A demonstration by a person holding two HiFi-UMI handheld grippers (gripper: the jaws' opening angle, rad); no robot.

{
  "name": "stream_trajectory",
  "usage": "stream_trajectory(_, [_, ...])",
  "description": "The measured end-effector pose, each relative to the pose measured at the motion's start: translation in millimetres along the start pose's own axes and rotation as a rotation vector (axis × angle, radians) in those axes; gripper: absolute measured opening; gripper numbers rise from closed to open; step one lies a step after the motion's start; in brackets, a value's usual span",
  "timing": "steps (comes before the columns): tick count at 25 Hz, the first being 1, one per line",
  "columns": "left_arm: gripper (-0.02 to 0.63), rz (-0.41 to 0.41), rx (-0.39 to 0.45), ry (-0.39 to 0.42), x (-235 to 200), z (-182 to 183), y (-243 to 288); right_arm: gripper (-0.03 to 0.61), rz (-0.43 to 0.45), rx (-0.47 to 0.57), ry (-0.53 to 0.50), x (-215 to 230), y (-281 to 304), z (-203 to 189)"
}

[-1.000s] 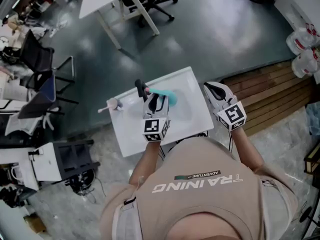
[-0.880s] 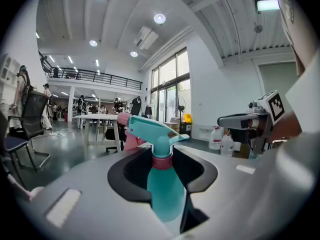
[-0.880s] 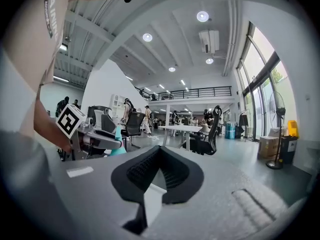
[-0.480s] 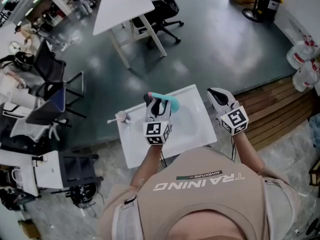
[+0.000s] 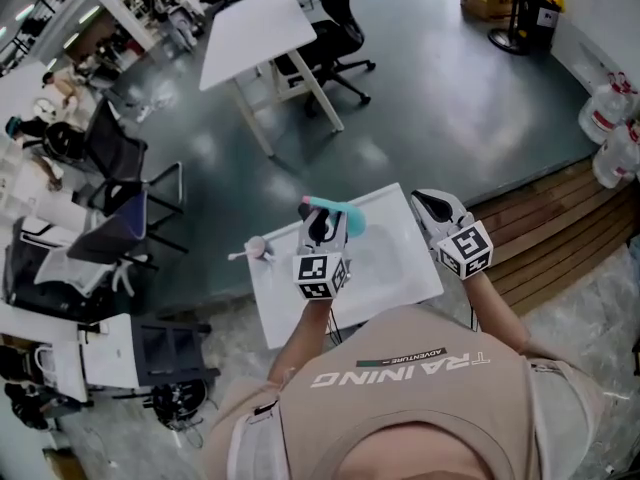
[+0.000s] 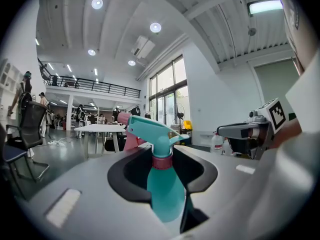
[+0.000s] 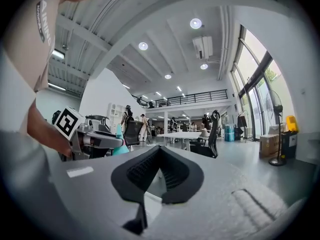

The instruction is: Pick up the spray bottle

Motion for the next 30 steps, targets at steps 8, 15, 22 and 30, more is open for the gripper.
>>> stream_trajectory(8, [0.149, -0.003, -0.011, 0.005, 3.1, 0.2, -6.6, 0.002, -0.017, 0.002, -0.002, -0.3, -7.1, 3.1])
stream_trajectory(15, [0.149, -0.005, -0.017, 0.002, 6.1, -5.8, -3.0, 0.002, -0.015, -0.004, 0.004, 6.3, -10.4, -3.0])
stream_trajectory(22, [0.149, -0.001, -0.021, -0.004, 9.3, -8.1, -4.8, 0.002, -0.007, -0.006, -0.014, 5.2, -11.4, -1.2])
stream_trajectory(30, [0.149, 0.001, -0.029, -0.023, 12.0, -19.8, -11.2, 0.002, -0.007, -0.018, -0.005, 0.6, -13.6, -12.3])
Point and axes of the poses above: the fingertips, and each gripper's own axes: y forward along the fingers, x to its right, z out of its top, the point moved 2 cm from there along -y, backward along the fingers, and after that the axes turned 2 degrees about -z, right-handed, at the moved point
